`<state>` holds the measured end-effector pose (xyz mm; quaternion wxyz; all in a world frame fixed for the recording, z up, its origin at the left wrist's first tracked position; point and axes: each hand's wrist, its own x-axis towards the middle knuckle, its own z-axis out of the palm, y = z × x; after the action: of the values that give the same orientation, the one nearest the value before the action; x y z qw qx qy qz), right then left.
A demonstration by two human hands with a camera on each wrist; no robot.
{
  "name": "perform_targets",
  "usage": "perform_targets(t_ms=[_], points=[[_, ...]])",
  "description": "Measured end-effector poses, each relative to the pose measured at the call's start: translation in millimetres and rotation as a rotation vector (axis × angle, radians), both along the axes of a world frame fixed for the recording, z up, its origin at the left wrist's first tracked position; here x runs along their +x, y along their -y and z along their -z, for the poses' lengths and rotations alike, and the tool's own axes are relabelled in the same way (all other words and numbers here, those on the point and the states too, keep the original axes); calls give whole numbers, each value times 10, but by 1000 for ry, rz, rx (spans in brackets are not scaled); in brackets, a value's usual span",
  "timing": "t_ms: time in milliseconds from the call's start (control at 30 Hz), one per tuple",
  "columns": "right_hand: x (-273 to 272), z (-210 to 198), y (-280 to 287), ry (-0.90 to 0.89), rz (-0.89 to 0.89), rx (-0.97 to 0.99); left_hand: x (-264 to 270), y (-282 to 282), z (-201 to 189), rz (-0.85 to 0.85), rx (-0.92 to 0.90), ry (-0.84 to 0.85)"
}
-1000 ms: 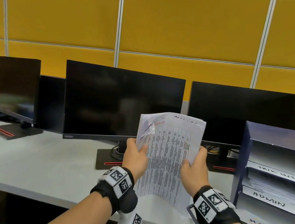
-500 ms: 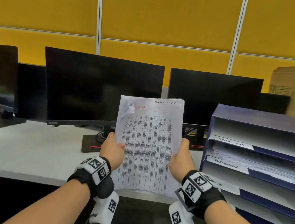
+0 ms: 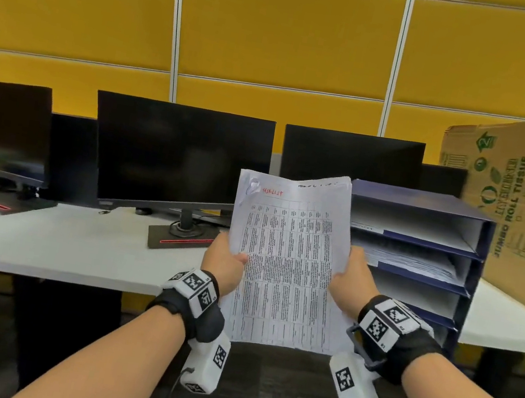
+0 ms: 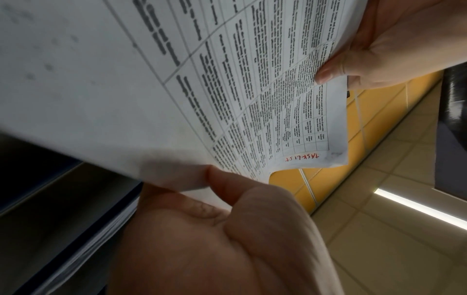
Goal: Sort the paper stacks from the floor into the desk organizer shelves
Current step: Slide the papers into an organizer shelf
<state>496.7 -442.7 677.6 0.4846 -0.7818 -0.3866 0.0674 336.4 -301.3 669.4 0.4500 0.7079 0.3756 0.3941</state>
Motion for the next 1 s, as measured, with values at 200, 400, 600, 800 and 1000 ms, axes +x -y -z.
perform_targets(t_ms=[200, 400, 600, 800, 1000], points=[[93, 30, 576, -54, 72, -41, 115, 508, 44, 80, -27, -31], [221, -24, 1009, -82, 133, -38, 256, 916, -26, 54, 47, 22], [343, -278, 1303, -18, 173, -96, 435, 1047, -178, 224, 117, -175], [585, -493, 1393, -13, 212, -206, 595, 971, -542, 375, 215, -374], [923, -578, 1407, -14, 237, -322, 936, 725, -791, 535, 214, -588]])
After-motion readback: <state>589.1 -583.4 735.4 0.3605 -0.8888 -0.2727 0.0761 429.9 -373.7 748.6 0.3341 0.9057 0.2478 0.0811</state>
